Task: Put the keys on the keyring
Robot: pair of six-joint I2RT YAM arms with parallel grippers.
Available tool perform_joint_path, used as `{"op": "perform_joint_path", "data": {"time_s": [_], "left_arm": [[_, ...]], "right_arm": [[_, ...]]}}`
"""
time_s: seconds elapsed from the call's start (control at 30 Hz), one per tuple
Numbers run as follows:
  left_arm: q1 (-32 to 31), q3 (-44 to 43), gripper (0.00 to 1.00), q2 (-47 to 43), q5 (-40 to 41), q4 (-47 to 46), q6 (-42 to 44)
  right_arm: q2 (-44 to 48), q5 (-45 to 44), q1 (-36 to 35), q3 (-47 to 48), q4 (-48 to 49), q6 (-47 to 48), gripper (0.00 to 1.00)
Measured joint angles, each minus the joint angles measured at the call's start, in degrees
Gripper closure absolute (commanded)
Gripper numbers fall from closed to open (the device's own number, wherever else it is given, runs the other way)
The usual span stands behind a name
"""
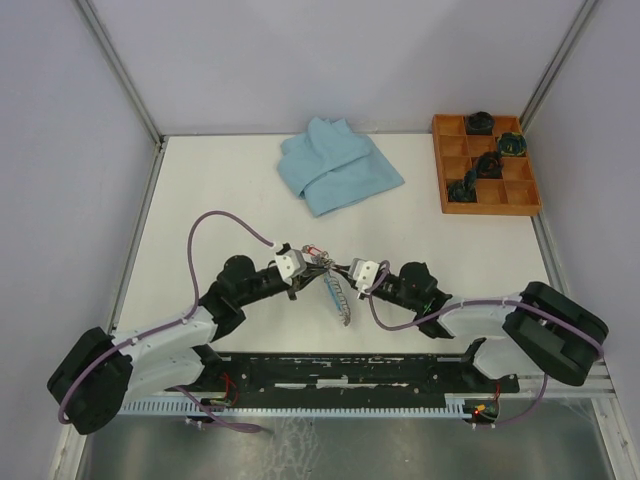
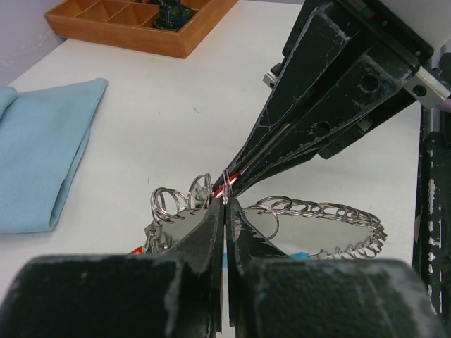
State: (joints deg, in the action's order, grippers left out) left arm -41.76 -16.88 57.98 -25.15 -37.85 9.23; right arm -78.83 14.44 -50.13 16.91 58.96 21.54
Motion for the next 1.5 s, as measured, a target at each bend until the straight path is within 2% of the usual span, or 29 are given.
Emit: {"op": "perform_joint_path", "data": {"time_s": [0.2,0.4,0.53,0.63,0.77,1.0,1.5], "left_arm": [[0.0,0.4,0.97,-0.9,1.3,0.0,0.0],[-0.3,1.0,0.97,-1.6,1.9,0.0,0.0],[-0.4,1.0,0.97,-1.6,1.6,0.0,0.0],[-0.4,1.0,0.97,-1.4,0.9,-0.1,0.0],[-0.4,1.0,0.97,-1.2,0.5,-0.1,0.0],[-0.4,2.7,0.97,-2.3,0.8,-1.0,0.0],[-0.4,6.4,0.97,-4.1,-0.8,-7.9,0.0]], "right_arm": [[5.1,-0.1,0.0,0.0,-5.9,2.4,0.98],[7.1,0.1,-0.3,0.0,-8.8,4.1,0.89],[8.4,0.9,-0.3,1.2,-13.0,5.3,0.87],[8.5,1.1,-0.2,2.1,-15.1,5.7,0.9],[8.2,1.5,-0.2,2.4,-16.0,5.8,0.98],[8.2,1.0,-0.4,3.1,-18.1,5.8,1.0],[11.9,0.3,-0.9,13.4,-40.2,9.3,0.99]]}}
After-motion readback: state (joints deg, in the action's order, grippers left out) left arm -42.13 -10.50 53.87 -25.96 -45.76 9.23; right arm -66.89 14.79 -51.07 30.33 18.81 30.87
